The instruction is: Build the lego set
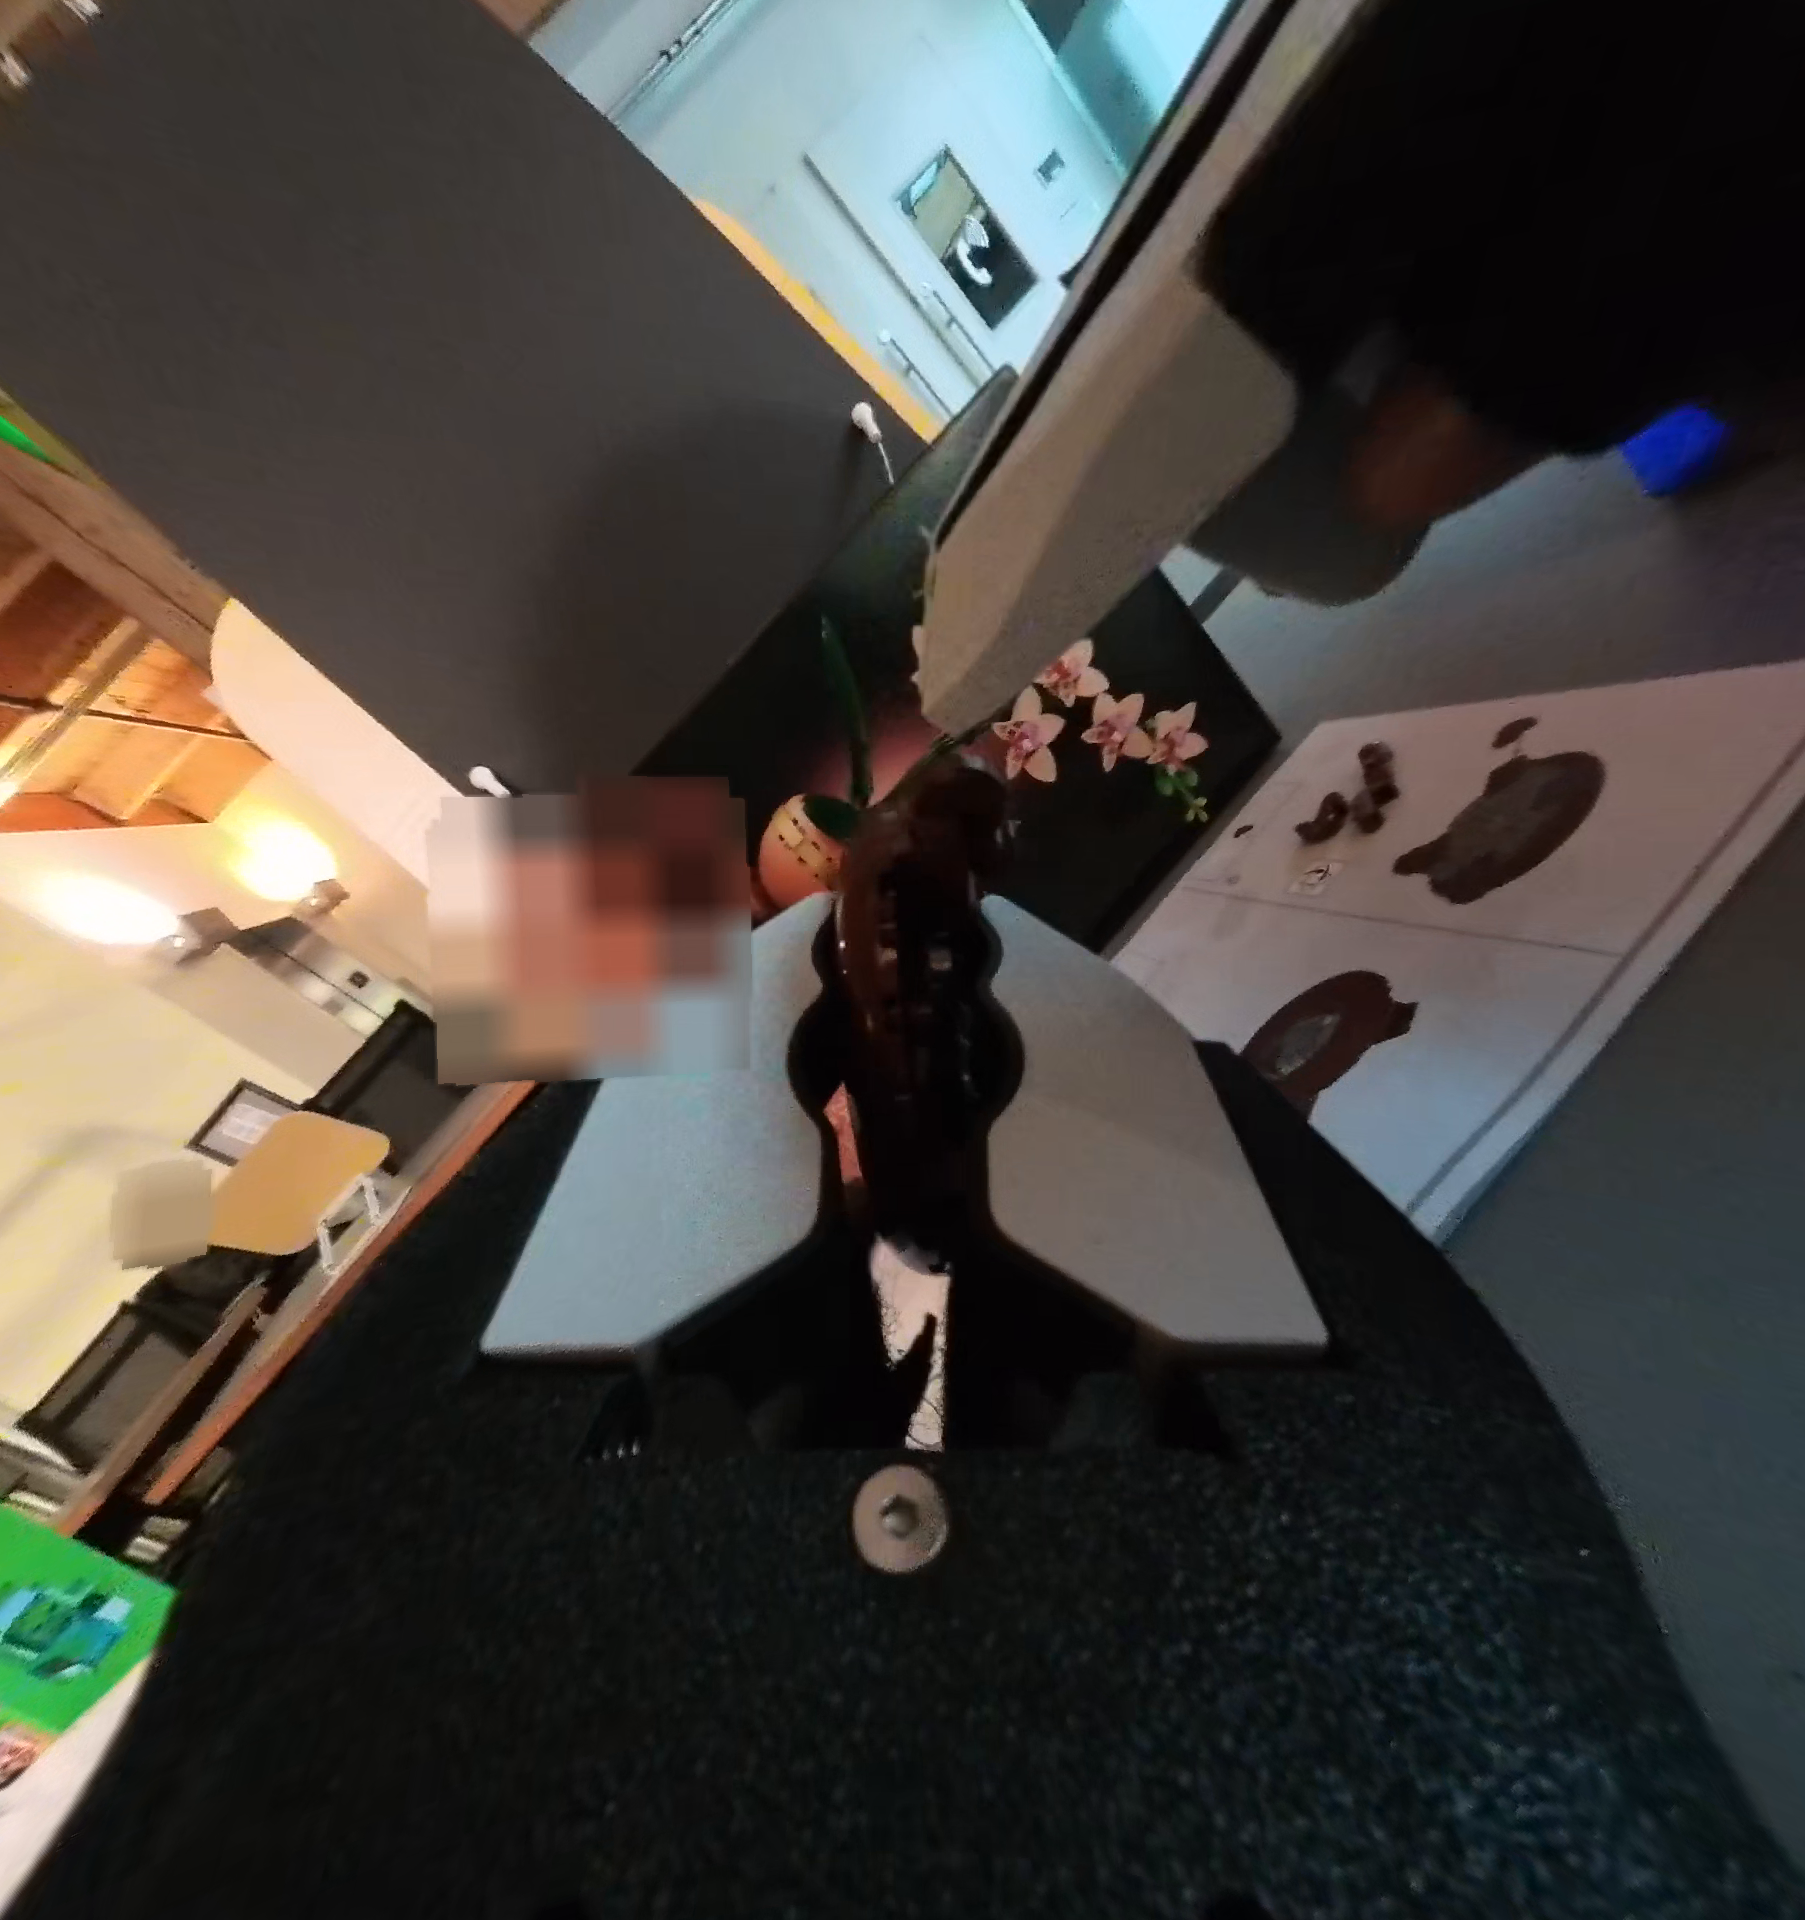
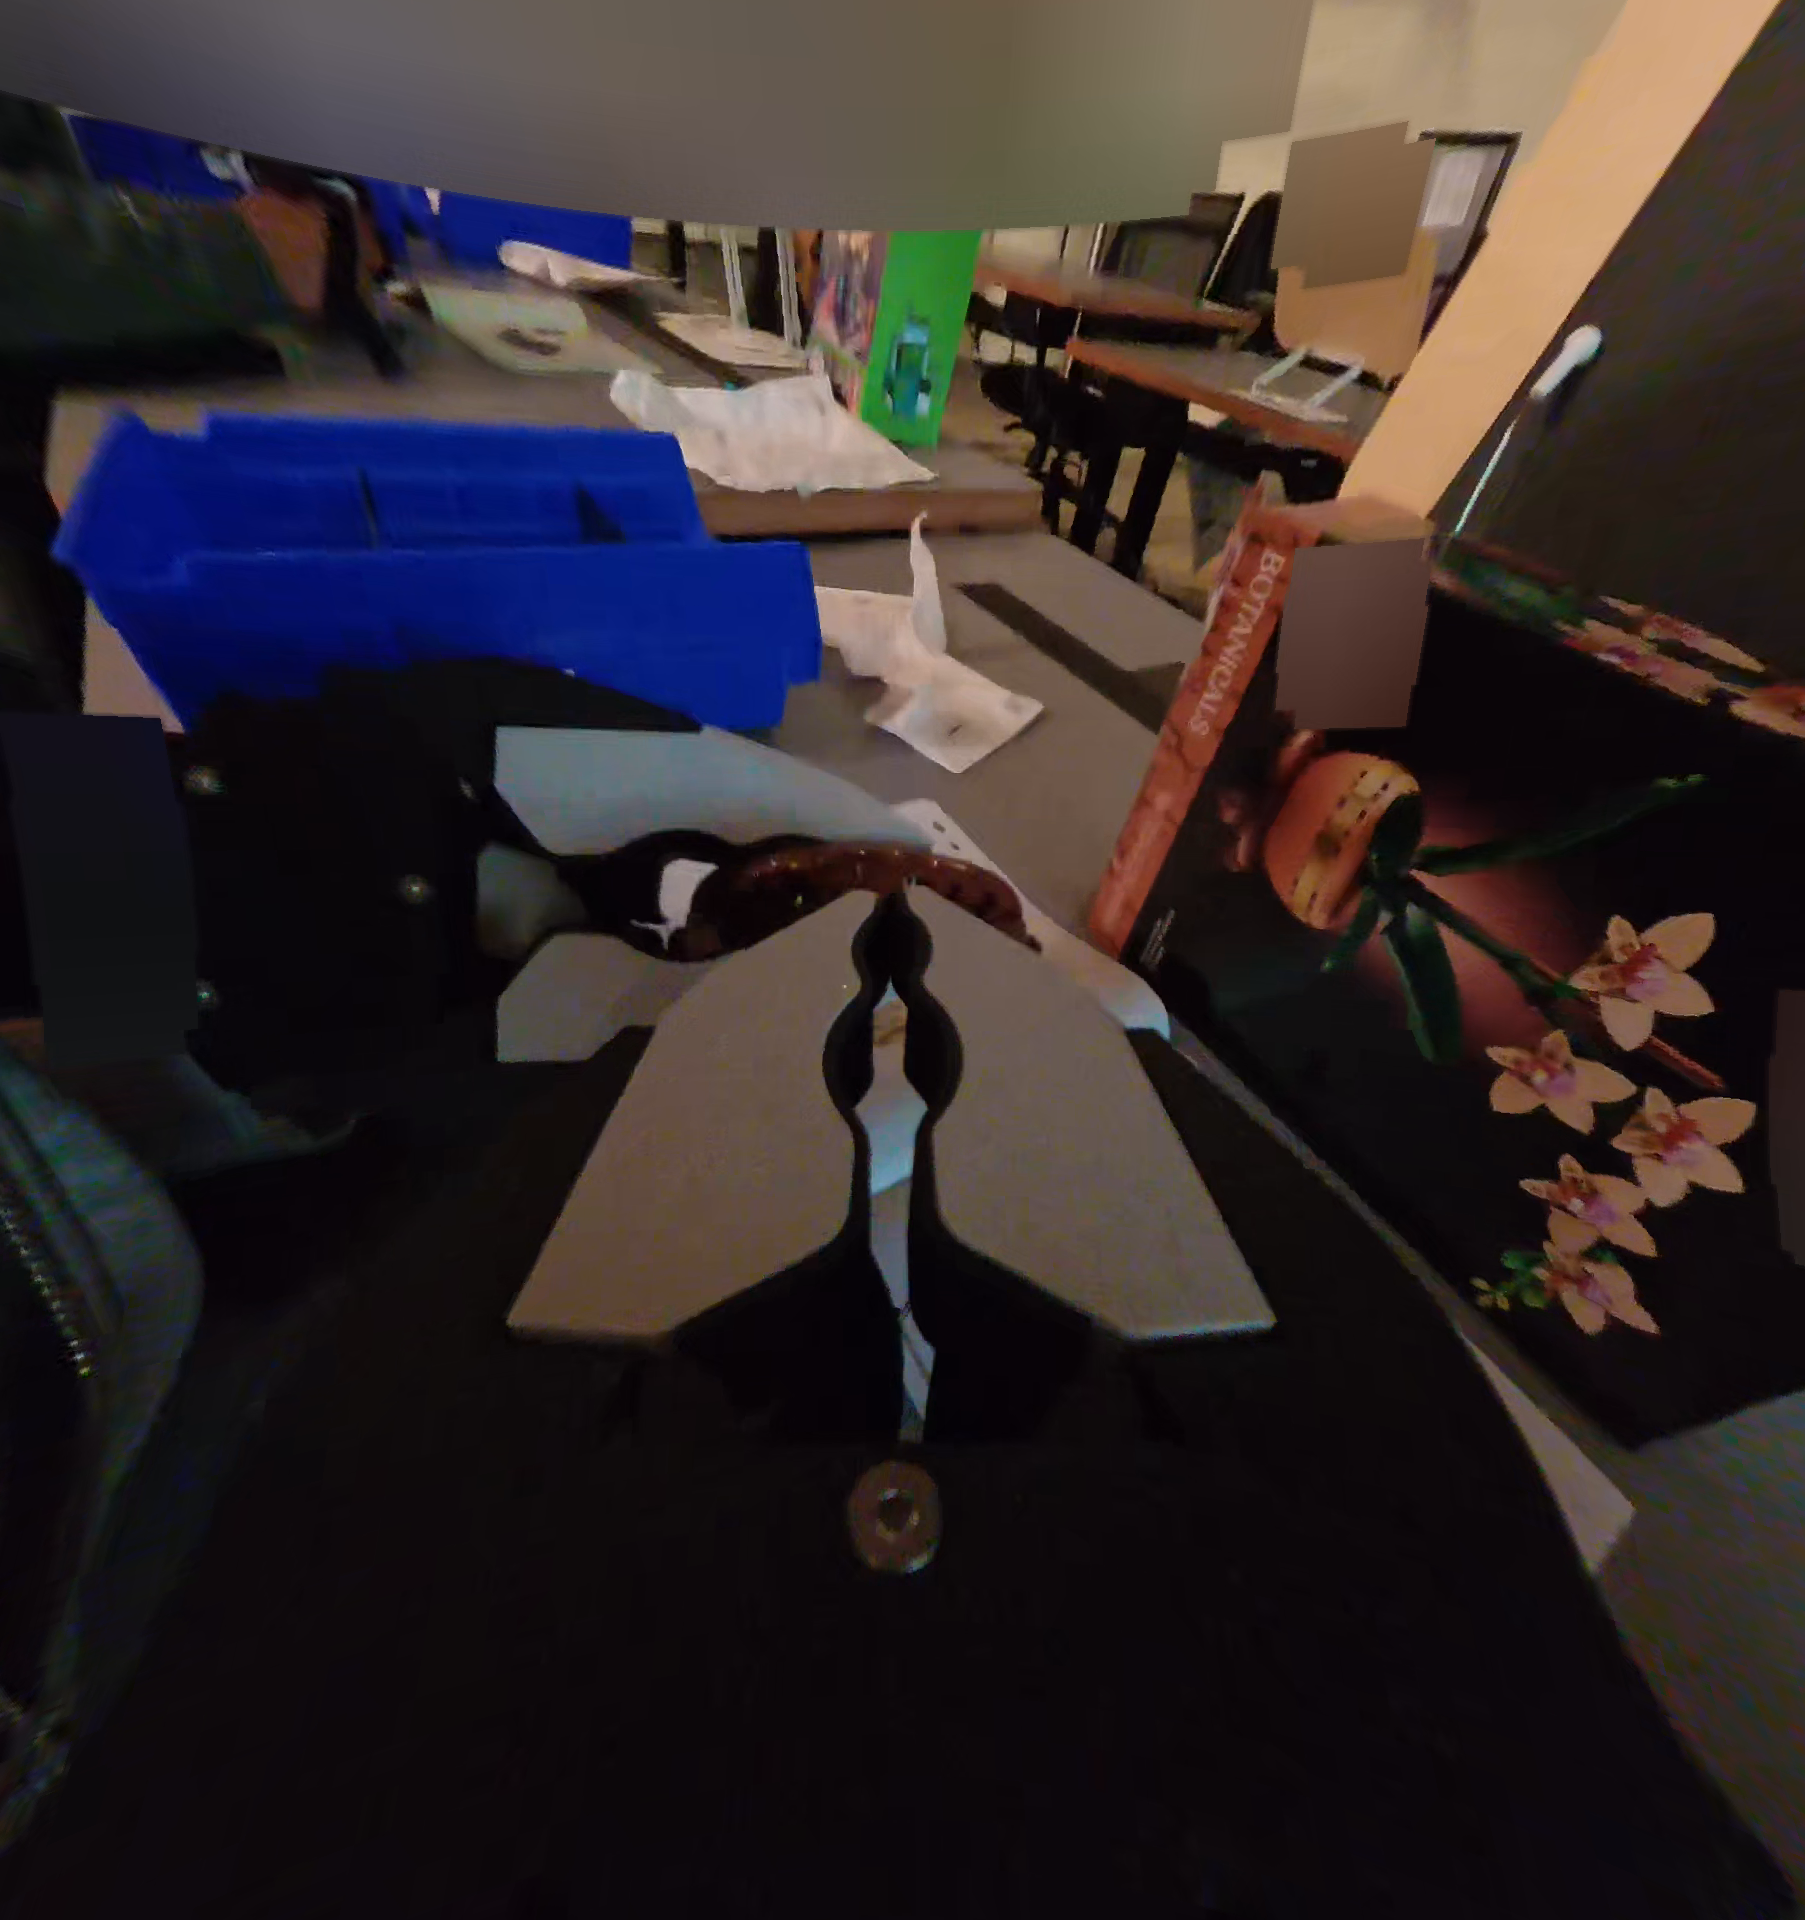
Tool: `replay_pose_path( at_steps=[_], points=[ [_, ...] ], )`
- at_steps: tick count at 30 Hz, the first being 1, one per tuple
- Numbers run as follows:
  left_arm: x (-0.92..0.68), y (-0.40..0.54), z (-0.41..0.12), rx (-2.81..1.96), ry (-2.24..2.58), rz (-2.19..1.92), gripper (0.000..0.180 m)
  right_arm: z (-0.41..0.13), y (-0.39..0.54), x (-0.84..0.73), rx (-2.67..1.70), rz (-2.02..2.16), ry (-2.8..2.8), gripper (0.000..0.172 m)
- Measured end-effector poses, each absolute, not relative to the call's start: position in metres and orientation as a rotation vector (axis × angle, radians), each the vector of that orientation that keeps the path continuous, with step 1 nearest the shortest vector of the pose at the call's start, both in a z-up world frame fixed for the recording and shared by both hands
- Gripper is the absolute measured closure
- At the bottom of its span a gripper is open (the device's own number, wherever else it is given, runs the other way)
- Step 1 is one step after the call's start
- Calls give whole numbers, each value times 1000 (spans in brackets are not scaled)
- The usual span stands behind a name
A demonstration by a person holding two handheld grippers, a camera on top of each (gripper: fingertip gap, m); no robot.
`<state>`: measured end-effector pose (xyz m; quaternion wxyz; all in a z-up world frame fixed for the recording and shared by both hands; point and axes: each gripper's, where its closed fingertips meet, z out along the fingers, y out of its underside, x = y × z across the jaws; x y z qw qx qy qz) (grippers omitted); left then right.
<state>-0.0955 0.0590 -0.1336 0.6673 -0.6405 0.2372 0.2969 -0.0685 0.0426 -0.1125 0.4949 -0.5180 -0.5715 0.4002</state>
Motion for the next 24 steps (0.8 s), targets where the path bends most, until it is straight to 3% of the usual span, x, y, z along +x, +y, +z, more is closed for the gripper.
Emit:
replay_pose_path(
  at_steps=[24],
  points=[
    [-92,56,-131,-1427,546,642,161,-112,30,-70,-1289,1013,-1426,172]
  ],
)
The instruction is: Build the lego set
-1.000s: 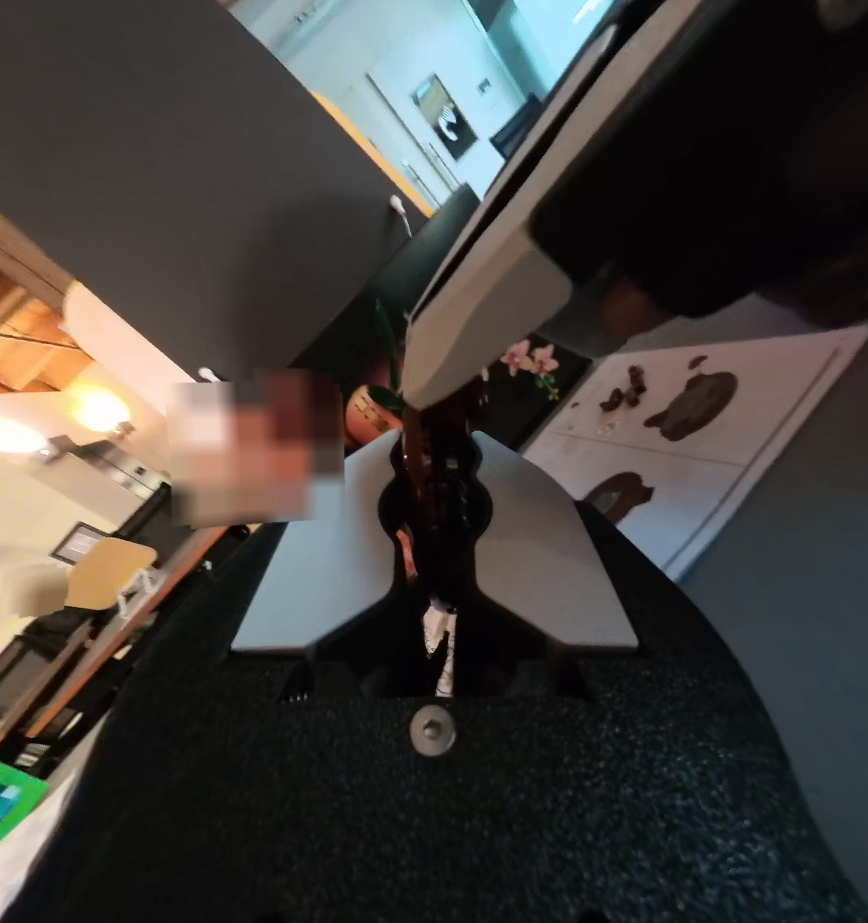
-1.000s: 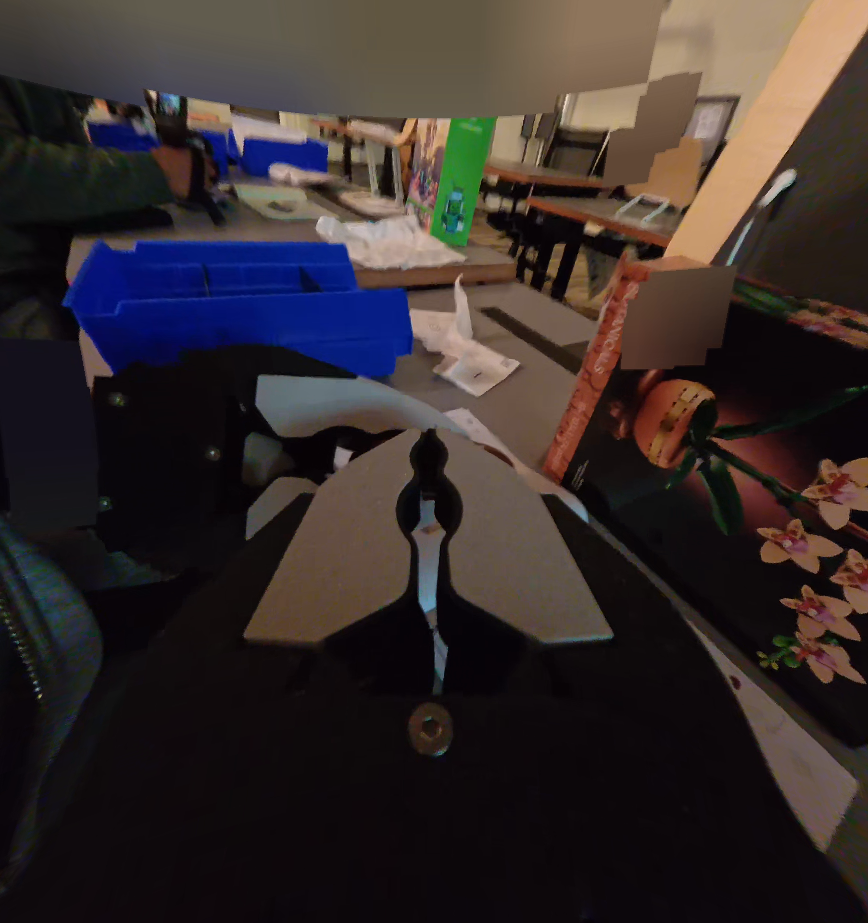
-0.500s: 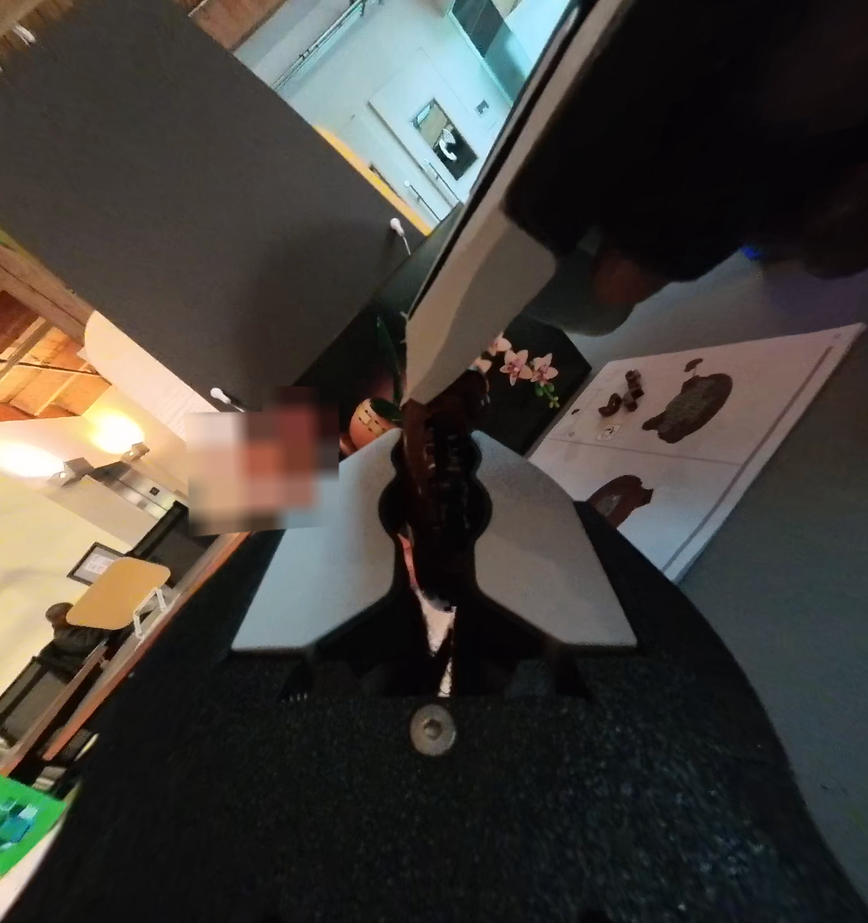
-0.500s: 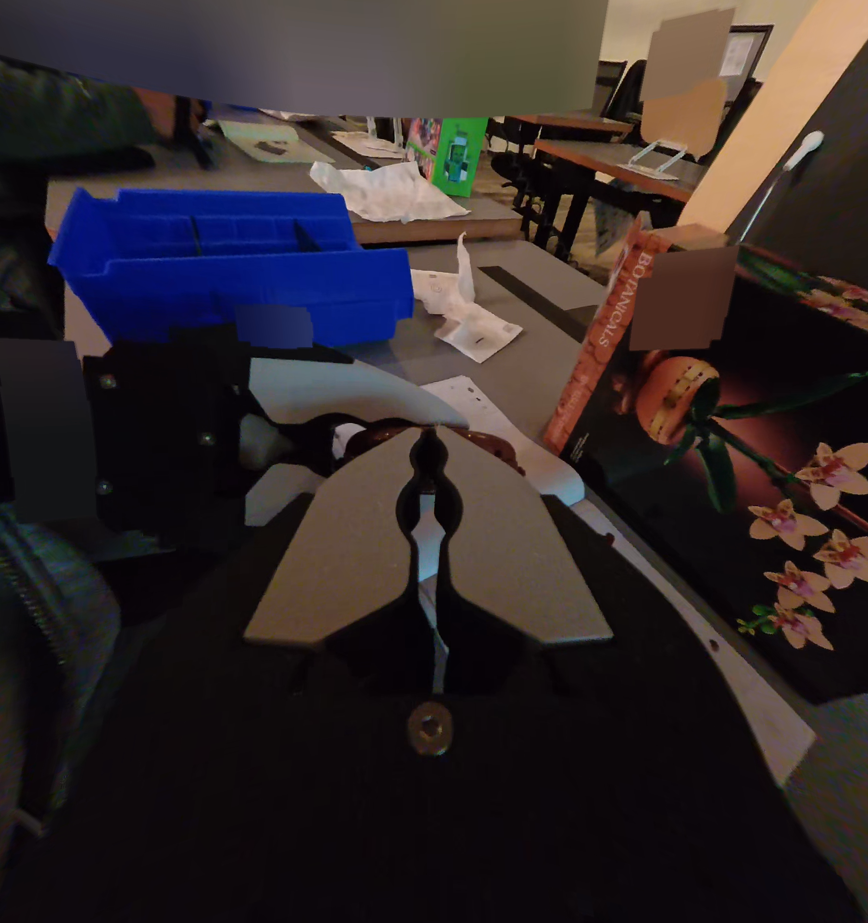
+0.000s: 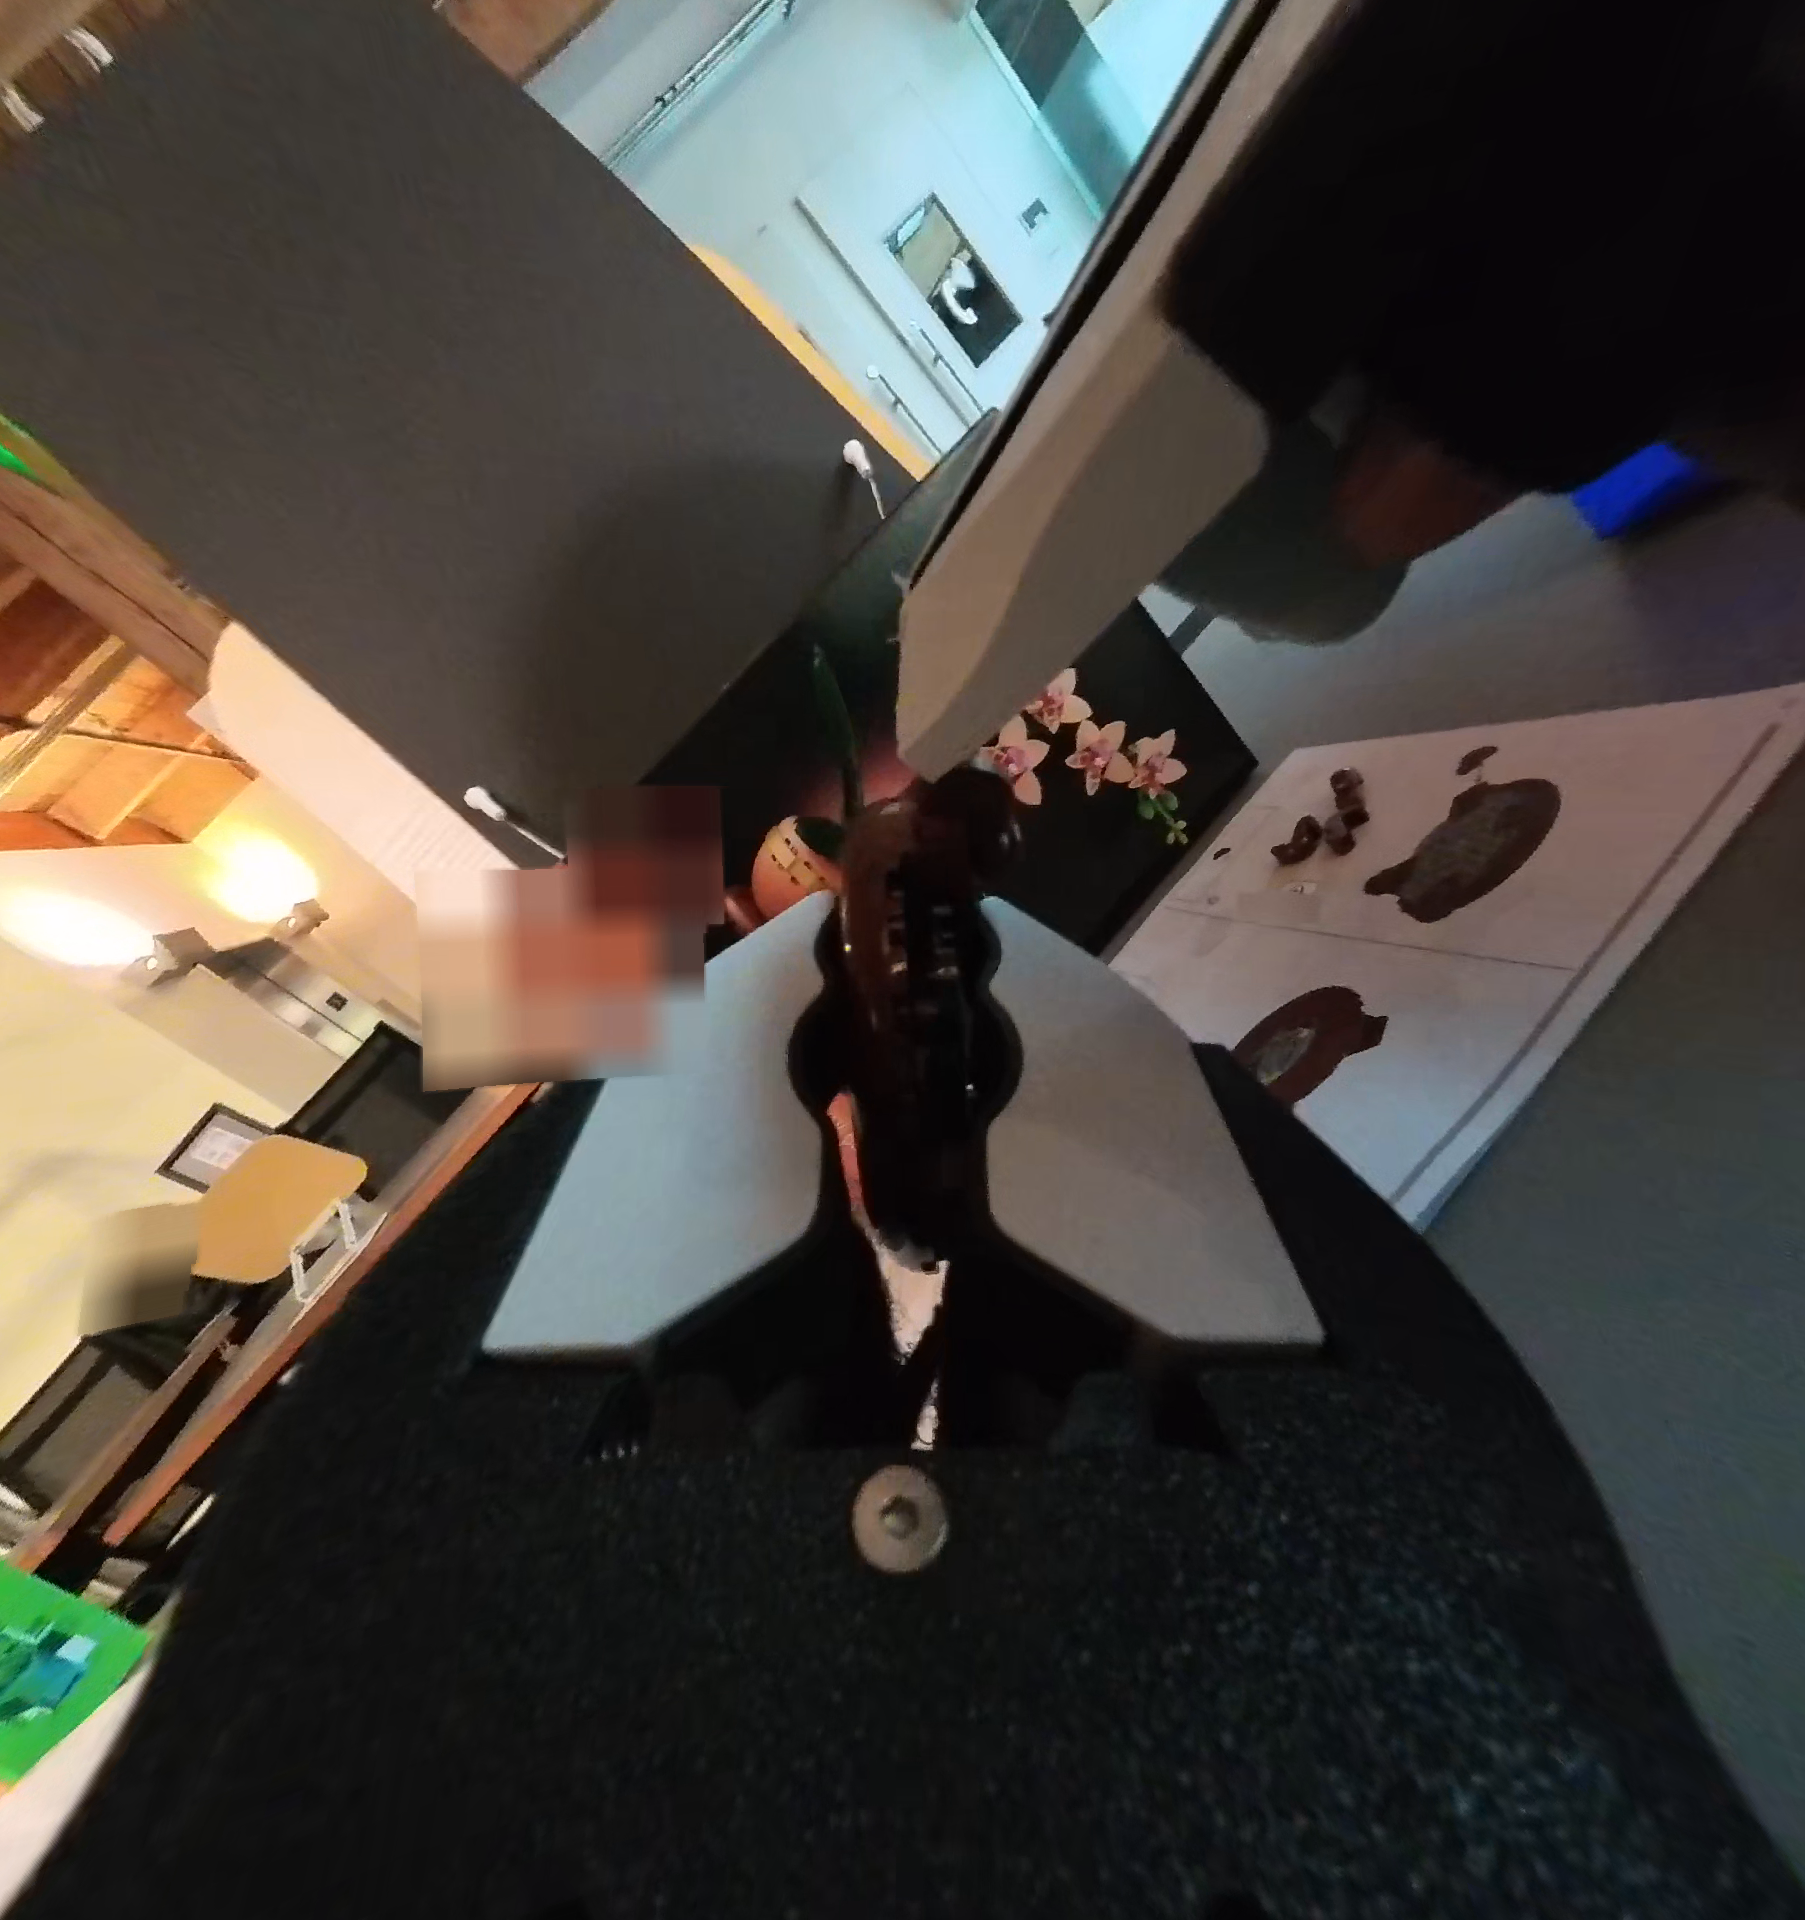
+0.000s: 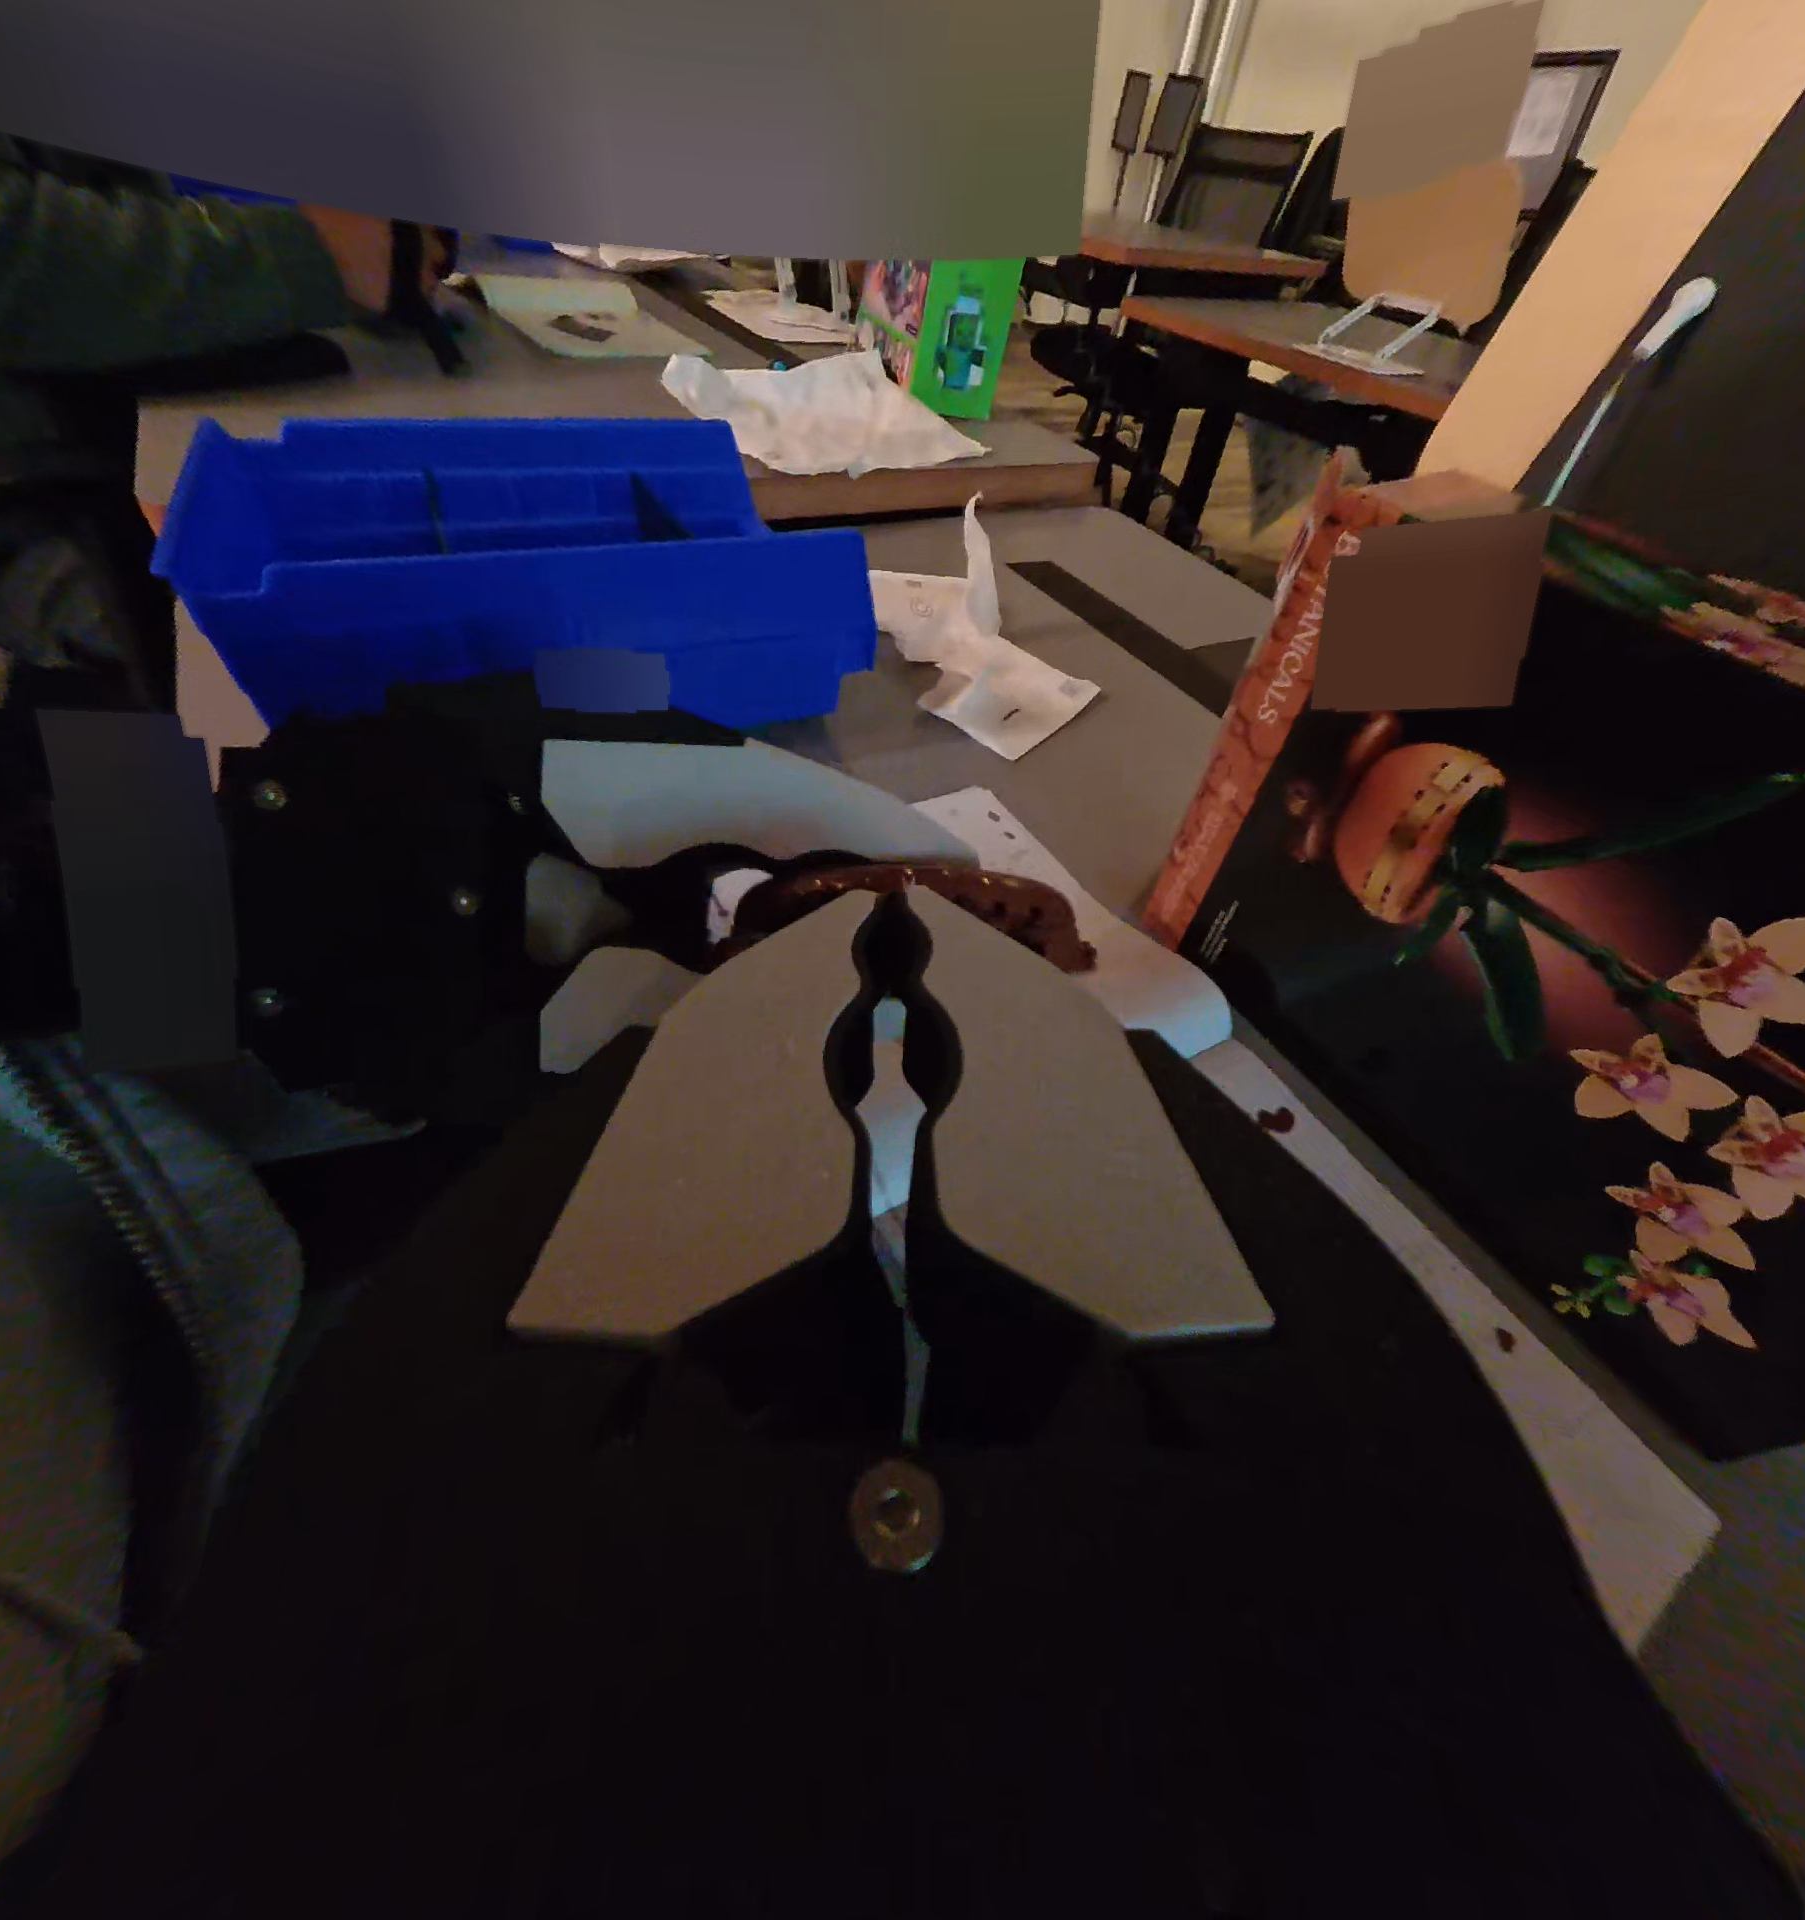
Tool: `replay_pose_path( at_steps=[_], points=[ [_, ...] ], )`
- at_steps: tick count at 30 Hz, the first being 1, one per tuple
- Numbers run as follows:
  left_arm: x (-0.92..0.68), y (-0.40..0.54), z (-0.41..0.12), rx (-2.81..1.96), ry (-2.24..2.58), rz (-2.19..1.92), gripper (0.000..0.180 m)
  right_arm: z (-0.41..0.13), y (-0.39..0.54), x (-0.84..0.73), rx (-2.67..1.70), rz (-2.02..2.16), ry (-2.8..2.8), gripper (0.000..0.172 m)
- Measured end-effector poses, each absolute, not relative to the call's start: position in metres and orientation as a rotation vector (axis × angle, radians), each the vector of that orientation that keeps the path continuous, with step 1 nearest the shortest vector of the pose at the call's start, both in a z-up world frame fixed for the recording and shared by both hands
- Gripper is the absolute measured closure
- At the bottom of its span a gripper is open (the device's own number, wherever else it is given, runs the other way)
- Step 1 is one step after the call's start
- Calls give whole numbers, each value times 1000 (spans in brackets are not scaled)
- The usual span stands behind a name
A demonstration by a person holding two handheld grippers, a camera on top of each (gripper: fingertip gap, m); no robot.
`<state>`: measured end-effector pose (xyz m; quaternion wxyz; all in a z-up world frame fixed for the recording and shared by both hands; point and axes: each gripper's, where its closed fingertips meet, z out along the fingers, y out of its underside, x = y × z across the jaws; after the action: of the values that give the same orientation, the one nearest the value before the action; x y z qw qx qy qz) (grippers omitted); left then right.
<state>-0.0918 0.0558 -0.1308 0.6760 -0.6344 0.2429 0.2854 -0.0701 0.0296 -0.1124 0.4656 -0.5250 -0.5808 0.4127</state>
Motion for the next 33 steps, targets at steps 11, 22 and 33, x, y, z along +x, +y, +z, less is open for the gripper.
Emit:
replay_pose_path(
  at_steps=[11,22,33],
  points=[
    [-97,61,-129,-1511,281,157,161,-75,44,-64,-1141,1142,-1165,152],
    [-105,42,-89,-1222,-194,-1144,161,-97,51,-77,-1370,1597,-1246,123],
    [-69,40,-84,-1249,-50,-1134,160,-104,14,-72,-1321,1978,-1319,155]
  ],
)
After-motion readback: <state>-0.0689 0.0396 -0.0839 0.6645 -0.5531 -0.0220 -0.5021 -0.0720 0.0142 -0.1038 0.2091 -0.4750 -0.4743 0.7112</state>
